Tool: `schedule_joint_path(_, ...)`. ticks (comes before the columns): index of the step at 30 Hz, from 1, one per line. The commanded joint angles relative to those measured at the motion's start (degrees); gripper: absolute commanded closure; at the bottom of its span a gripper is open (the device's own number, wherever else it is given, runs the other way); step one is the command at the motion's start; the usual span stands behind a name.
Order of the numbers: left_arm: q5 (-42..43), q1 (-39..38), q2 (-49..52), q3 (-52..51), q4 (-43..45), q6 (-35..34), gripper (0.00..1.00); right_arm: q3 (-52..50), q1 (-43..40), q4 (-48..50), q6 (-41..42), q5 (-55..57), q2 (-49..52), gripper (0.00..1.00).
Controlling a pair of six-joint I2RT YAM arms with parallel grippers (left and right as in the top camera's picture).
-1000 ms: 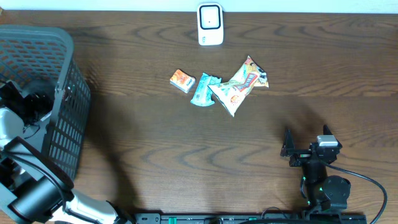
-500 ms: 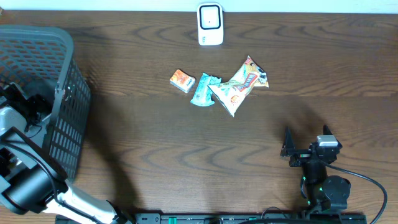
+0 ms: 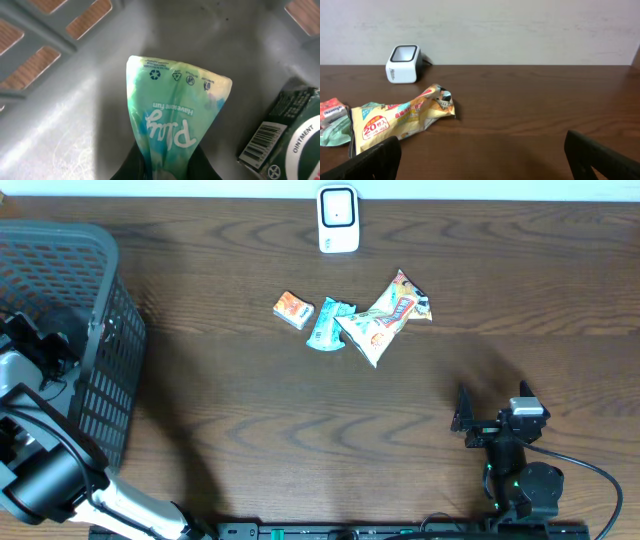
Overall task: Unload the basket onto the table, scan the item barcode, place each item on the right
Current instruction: 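Reach the left gripper into the basket and grasp a green tissue pack, then carry the green tissue pack out and drop it beside the orange box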
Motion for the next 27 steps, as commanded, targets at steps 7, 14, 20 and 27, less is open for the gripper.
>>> schedule_joint_path(7, -0.04, 0.17, -17.55, 0.52, -1.11, -12.13, 0.92, -0.11, 0.09, -0.13, -0.63, -0.02, -0.31, 0.01)
schedule_joint_path(14, 7.04, 0.04, -34.4, 0.5, 0.61, -22.82, 0.93, -0.11, 0.09, -0.13, -0.63, -0.02, -0.31, 0.01)
schedule_joint_path(20, 15.1, -6.47, -42.32, 0.5, 1.95, -33.79, 0.92, -0.11, 0.09, -0.13, -0.63, -0.02, -0.31, 0.01)
schedule_joint_path(27, 19.12, -26.21, -42.62, 0.5, 1.68, -34.75, 0.92, -0.11, 0.09, -0.13, -0.63, -0.02, -0.31, 0.01)
